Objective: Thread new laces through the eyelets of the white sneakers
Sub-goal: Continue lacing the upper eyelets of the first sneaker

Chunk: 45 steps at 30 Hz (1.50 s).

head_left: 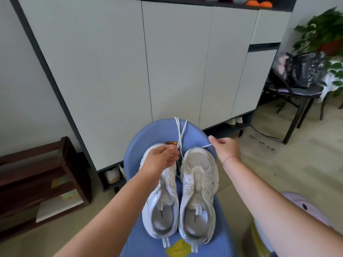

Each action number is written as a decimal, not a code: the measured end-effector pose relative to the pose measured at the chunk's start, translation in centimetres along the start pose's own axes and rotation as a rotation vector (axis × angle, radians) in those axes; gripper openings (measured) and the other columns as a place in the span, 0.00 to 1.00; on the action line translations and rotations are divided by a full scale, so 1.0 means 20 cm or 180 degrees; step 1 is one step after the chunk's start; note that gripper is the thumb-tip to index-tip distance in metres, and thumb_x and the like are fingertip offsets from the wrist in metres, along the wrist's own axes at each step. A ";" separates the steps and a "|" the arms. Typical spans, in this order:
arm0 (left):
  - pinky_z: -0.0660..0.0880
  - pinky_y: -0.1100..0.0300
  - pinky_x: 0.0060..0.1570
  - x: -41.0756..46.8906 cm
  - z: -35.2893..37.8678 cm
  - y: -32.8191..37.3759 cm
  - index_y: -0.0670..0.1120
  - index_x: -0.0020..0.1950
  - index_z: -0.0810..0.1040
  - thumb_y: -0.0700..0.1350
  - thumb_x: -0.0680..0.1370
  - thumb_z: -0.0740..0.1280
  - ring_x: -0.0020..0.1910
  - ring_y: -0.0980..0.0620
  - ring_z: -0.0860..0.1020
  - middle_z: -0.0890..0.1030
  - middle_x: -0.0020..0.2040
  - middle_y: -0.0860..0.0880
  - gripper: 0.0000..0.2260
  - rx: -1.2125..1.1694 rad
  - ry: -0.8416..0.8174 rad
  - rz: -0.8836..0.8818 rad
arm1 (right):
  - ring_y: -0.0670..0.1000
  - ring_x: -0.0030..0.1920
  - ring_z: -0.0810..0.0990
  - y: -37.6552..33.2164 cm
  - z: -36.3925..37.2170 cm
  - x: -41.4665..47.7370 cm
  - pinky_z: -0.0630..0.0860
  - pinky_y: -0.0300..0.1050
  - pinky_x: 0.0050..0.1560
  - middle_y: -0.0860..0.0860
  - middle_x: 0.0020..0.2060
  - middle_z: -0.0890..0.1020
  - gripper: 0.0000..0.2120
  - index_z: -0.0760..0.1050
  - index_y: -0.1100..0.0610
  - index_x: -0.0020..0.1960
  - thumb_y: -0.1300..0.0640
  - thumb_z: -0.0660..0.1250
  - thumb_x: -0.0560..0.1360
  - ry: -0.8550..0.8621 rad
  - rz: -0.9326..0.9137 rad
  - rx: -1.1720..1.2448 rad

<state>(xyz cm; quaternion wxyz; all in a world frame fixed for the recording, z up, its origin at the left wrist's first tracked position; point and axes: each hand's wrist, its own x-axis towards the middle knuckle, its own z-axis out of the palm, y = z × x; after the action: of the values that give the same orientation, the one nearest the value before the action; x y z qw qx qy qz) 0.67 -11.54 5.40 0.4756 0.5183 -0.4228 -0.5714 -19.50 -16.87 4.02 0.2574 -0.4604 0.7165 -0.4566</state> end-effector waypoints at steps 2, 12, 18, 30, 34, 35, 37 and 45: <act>0.77 0.60 0.53 0.06 0.06 0.01 0.42 0.55 0.79 0.43 0.80 0.65 0.48 0.51 0.81 0.83 0.47 0.47 0.08 -0.0073 -0.0104 -0.0018 | 0.56 0.30 0.69 0.06 0.01 0.02 0.64 0.43 0.33 0.53 0.25 0.71 0.24 0.68 0.58 0.27 0.44 0.65 0.75 -0.0160 0.0274 -0.0302; 0.78 0.60 0.51 0.12 0.19 -0.07 0.44 0.50 0.80 0.41 0.81 0.63 0.46 0.51 0.81 0.83 0.46 0.46 0.06 -0.0198 -0.0283 -0.0203 | 0.49 0.41 0.75 0.07 0.07 0.10 0.70 0.40 0.43 0.62 0.44 0.83 0.07 0.81 0.66 0.45 0.63 0.66 0.74 -0.0028 0.0080 0.0688; 0.78 0.58 0.53 0.08 0.22 -0.05 0.43 0.52 0.79 0.46 0.82 0.60 0.48 0.50 0.81 0.83 0.51 0.44 0.11 -0.0281 -0.0349 -0.0214 | 0.41 0.34 0.71 -0.09 0.00 -0.03 0.68 0.37 0.39 0.44 0.32 0.76 0.07 0.75 0.58 0.42 0.60 0.62 0.78 -0.0683 -0.0707 0.0706; 0.79 0.63 0.40 -0.04 0.21 0.15 0.42 0.55 0.78 0.46 0.80 0.63 0.37 0.55 0.80 0.82 0.40 0.50 0.10 -0.1174 -0.0886 -0.0156 | 0.41 0.37 0.73 0.02 -0.13 -0.45 0.71 0.34 0.43 0.45 0.35 0.77 0.06 0.76 0.55 0.41 0.63 0.65 0.76 -0.1691 -0.1060 0.0715; 0.76 0.65 0.35 -0.11 0.19 0.17 0.41 0.57 0.77 0.43 0.80 0.63 0.31 0.57 0.75 0.78 0.34 0.52 0.09 -0.1161 -0.0903 -0.0087 | 0.44 0.38 0.76 0.05 -0.14 -0.45 0.75 0.37 0.43 0.49 0.39 0.80 0.06 0.79 0.56 0.45 0.62 0.64 0.77 -0.1617 -0.0550 0.1171; 0.74 0.66 0.33 -0.13 0.17 0.16 0.42 0.57 0.78 0.43 0.80 0.63 0.29 0.57 0.73 0.77 0.33 0.52 0.09 -0.1107 -0.0929 -0.0128 | 0.45 0.38 0.77 0.04 -0.15 -0.45 0.76 0.38 0.42 0.50 0.40 0.81 0.07 0.80 0.57 0.47 0.61 0.63 0.78 -0.1637 -0.0344 0.1455; 0.71 0.66 0.30 -0.19 0.15 0.12 0.43 0.54 0.79 0.43 0.78 0.65 0.26 0.57 0.70 0.76 0.32 0.52 0.08 -0.0904 -0.1031 -0.0301 | 0.48 0.36 0.78 0.00 -0.16 -0.42 0.77 0.40 0.40 0.52 0.41 0.82 0.10 0.79 0.60 0.48 0.59 0.60 0.80 -0.1689 0.0142 0.2140; 0.71 0.68 0.29 -0.39 0.13 -0.04 0.42 0.48 0.77 0.42 0.69 0.69 0.25 0.57 0.71 0.75 0.29 0.49 0.09 -0.1177 -0.1064 -0.0791 | 0.50 0.30 0.80 -0.09 -0.10 -0.37 0.79 0.42 0.30 0.55 0.35 0.81 0.14 0.74 0.62 0.48 0.51 0.62 0.79 -0.1739 0.1541 0.1433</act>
<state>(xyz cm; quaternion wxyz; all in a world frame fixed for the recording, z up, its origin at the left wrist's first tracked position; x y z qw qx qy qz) -1.93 -3.82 6.37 0.4119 0.3691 -0.3171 -0.7704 -17.01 -9.73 6.16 0.6316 -0.3152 0.5918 -0.3893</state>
